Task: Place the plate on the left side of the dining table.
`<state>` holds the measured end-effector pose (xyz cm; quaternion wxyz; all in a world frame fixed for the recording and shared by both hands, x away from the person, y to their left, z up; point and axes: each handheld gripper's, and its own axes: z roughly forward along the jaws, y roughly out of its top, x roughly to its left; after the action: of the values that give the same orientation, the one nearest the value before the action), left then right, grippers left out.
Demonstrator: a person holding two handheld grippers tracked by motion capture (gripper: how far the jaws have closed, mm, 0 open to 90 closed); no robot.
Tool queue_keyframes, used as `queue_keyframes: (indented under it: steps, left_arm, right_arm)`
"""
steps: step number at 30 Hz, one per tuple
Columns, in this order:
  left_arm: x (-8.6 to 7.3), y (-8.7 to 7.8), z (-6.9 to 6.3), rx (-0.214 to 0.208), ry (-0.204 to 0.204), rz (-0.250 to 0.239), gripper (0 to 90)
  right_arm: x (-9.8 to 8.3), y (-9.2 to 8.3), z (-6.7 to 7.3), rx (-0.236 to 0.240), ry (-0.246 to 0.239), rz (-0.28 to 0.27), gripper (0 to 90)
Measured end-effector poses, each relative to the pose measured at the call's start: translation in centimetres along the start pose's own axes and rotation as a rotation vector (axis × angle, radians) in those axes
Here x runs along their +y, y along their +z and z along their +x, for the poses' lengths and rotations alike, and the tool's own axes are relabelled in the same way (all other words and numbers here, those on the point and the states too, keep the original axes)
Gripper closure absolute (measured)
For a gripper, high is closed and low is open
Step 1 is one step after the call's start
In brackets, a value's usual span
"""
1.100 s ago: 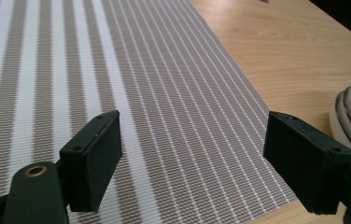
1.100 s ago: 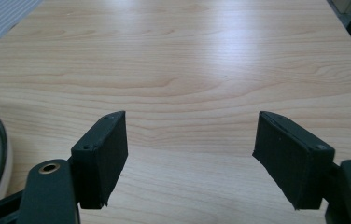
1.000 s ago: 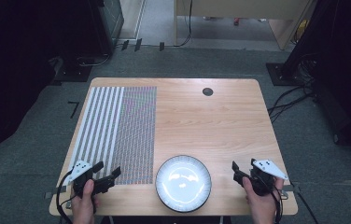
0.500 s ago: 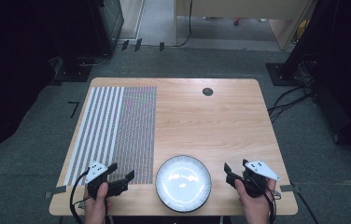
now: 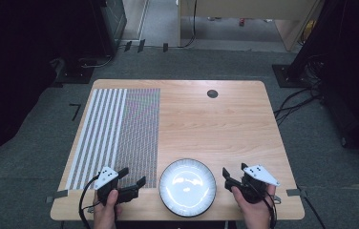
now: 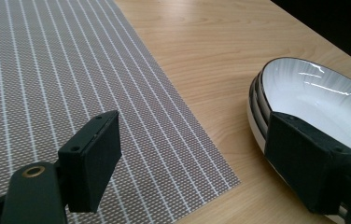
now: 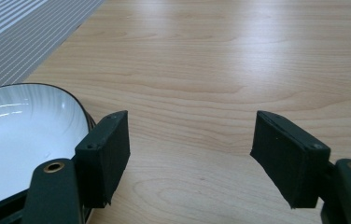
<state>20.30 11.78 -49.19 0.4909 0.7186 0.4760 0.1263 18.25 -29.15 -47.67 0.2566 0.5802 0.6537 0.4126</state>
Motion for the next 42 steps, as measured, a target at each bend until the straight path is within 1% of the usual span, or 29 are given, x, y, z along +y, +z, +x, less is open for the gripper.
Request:
queue_keyframes:
  steps: [3,5,10,11,13,16,18,20,22,23,25,27,29,33,36,38,40,42]
  left_arm:
    - [0.0,0.2,-0.3,-0.018,0.004,0.005,18.5]
    - [0.0,0.3,-0.6,-0.035,0.007,-0.001,18.0]
    - [-0.1,0.6,-1.3,-0.048,0.024,0.0,17.9]
    - [-0.1,0.7,-1.4,-0.051,0.028,0.002,17.9]
    - [-0.2,0.9,-1.7,-0.06,0.036,0.003,17.9]
    - [-0.2,1.0,-2.2,-0.092,0.05,-0.002,16.6]
    - [-0.2,1.1,-2.5,-0.101,0.055,-0.001,16.6]
    - [-0.2,1.2,-2.7,-0.109,0.055,0.006,17.1]
    - [-0.3,1.3,-2.8,-0.127,0.05,0.007,18.0]
    - [-0.3,1.3,-2.8,-0.13,0.05,0.006,21.8]
    - [-0.3,1.3,-2.9,-0.135,0.051,0.005,24.3]
    - [-0.4,1.3,-3.0,-0.148,0.051,-0.001,29.1]
    - [-0.5,1.3,-3.2,-0.156,0.059,0.002,32.0]
    - [-0.6,1.5,-3.4,-0.148,0.069,0.021,37.2]
    - [-0.7,1.7,-3.6,-0.155,0.079,0.038,43.7]
    - [-0.8,1.7,-3.7,-0.165,0.084,0.047,49.3]
    - [-0.8,1.8,-3.8,-0.174,0.089,0.06,57.0]
    - [-0.9,1.9,-3.9,-0.194,0.086,0.07,61.6]
  right_arm:
    - [0.0,0.0,0.2,0.003,-0.006,0.0,28.3]
    - [0.0,0.1,0.5,0.004,-0.014,0.0,29.4]
    - [-0.1,0.3,1.0,-0.005,0.002,0.009,34.7]
    - [-0.1,0.3,1.1,0.001,0.009,0.009,35.4]
    - [-0.2,0.3,1.4,0.011,0.009,0.01,38.7]
    - [-0.2,0.3,1.7,0.026,0.002,0.011,41.6]
    - [-0.3,0.4,1.8,0.036,-0.002,0.016,43.5]
    - [-0.4,0.5,2.0,0.048,-0.007,0.02,46.6]
    - [-0.4,0.5,2.1,0.06,-0.014,0.022,50.1]
    - [-0.5,0.5,2.2,0.065,-0.017,0.025,52.9]
    - [-0.5,0.5,2.3,0.074,-0.017,0.029,55.8]
    - [-0.5,0.5,2.4,0.099,-0.015,0.033,59.4]
    - [-0.6,0.6,2.5,0.123,-0.025,0.044,62.1]
    - [-0.8,0.8,2.6,0.124,-0.036,0.048,64.1]
    - [-0.9,0.9,2.4,0.123,-0.021,0.05,66.3]
    - [-0.9,0.8,2.4,0.13,-0.017,0.045,67.7]
    - [-0.9,0.7,2.4,0.142,-0.006,0.043,69.6]
    - [-0.9,0.6,2.5,0.153,0.002,0.046,70.6]
